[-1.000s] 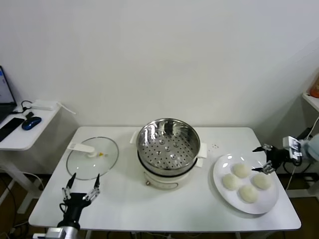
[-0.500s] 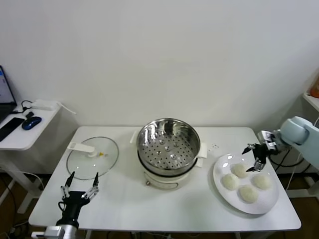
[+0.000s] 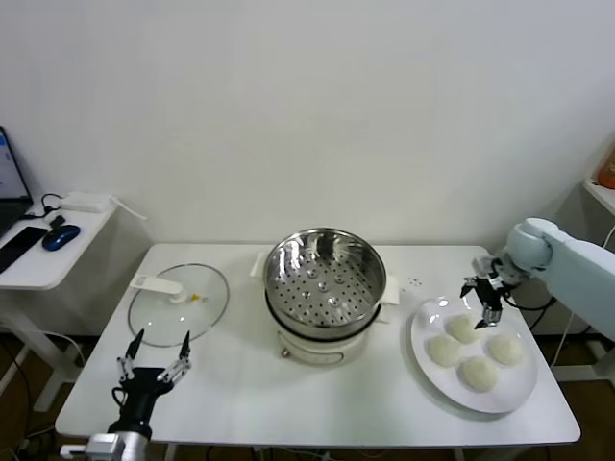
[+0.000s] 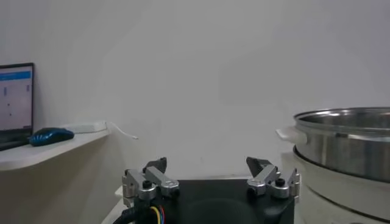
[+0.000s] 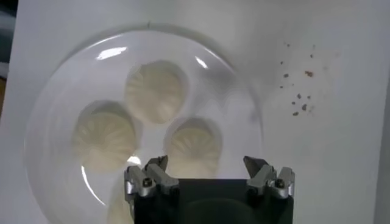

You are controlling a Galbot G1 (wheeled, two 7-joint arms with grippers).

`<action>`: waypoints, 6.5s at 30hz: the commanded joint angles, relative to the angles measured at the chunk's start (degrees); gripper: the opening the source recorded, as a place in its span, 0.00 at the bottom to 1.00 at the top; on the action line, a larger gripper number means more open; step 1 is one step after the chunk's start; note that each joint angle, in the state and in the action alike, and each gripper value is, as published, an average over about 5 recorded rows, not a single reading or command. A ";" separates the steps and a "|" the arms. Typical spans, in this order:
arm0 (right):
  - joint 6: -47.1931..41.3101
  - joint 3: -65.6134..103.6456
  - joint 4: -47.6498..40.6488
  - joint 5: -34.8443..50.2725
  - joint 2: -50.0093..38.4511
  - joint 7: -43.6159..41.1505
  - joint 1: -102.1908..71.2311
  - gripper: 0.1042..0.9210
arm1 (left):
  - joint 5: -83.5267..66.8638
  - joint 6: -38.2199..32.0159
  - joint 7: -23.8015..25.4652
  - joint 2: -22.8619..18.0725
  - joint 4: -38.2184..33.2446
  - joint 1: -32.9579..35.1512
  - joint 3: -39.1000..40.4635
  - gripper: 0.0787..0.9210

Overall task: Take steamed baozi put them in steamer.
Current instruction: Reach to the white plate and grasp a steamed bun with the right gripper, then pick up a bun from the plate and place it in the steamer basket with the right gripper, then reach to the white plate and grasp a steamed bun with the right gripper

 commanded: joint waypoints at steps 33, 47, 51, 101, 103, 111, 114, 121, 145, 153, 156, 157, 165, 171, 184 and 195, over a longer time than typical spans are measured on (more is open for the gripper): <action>1.29 9.44 -4.33 -7.68 3.63 1.13 -8.60 0.76 | 0.07 -0.06 -0.15 -0.14 -0.05 0.38 -0.52 0.88; 1.02 9.09 -2.31 -5.44 2.00 1.23 -7.59 0.69 | 0.08 -0.12 -0.19 -0.22 0.04 0.50 -0.67 0.88; 1.12 7.02 1.88 -3.57 -0.03 1.19 -4.74 0.69 | 0.02 -0.17 -0.22 -0.16 0.02 0.52 -0.86 0.88; 25.15 -9.83 14.54 -25.72 29.02 3.30 21.78 0.74 | 1.08 0.59 -0.77 -1.21 -3.87 3.07 -1.75 0.88; 26.07 -9.36 13.93 -27.63 29.33 3.66 20.35 0.74 | 1.04 0.60 -1.04 -1.28 -3.66 3.15 -1.79 0.88; 30.01 -5.51 9.78 -36.58 31.31 4.83 13.88 0.75 | -0.60 1.82 -1.26 -2.24 -5.19 3.66 -1.81 0.88; 30.53 -4.81 9.07 -37.82 31.56 4.90 12.44 0.75 | -1.27 2.54 -1.25 -2.44 -6.30 3.72 -2.01 0.88; 30.49 -4.23 8.03 -38.17 31.59 4.93 10.81 0.77 | -1.57 2.47 -1.34 -2.74 -6.14 3.54 -2.52 0.88; 32.44 -0.44 3.38 -41.73 34.37 5.31 7.79 0.82 | -2.05 2.13 -1.46 -2.79 -4.98 4.04 -3.04 0.88; 32.92 -1.09 6.88 -35.61 32.26 3.65 10.83 0.88 | -1.86 2.18 -1.60 -2.75 -4.69 3.71 -3.06 0.88; 32.77 -2.39 9.63 -32.83 29.78 3.02 13.14 0.88 | -1.79 2.17 -1.61 -2.74 -4.62 3.76 -3.00 0.88; 32.64 -2.77 10.72 -31.86 28.82 2.83 13.96 0.88 | -1.80 2.16 -1.61 -2.73 -4.62 3.80 -2.99 0.88; 26.91 -6.02 17.74 -19.07 18.25 1.00 21.42 0.88 | -1.87 2.06 -1.60 -2.59 -4.84 4.20 -2.94 0.88; 11.33 -15.63 20.11 2.98 7.16 -0.73 29.74 0.88 | -1.94 2.08 -1.58 -2.49 -5.27 4.47 -2.60 0.88; -6.06 -19.82 20.56 20.65 -10.70 -0.52 22.85 0.88 | -1.70 2.46 -1.52 -2.65 -6.23 4.56 -1.68 0.88; -8.49 -9.50 18.10 15.98 -11.88 1.84 5.96 0.88 | -2.08 2.47 -1.48 -2.52 -6.60 5.78 -1.69 0.88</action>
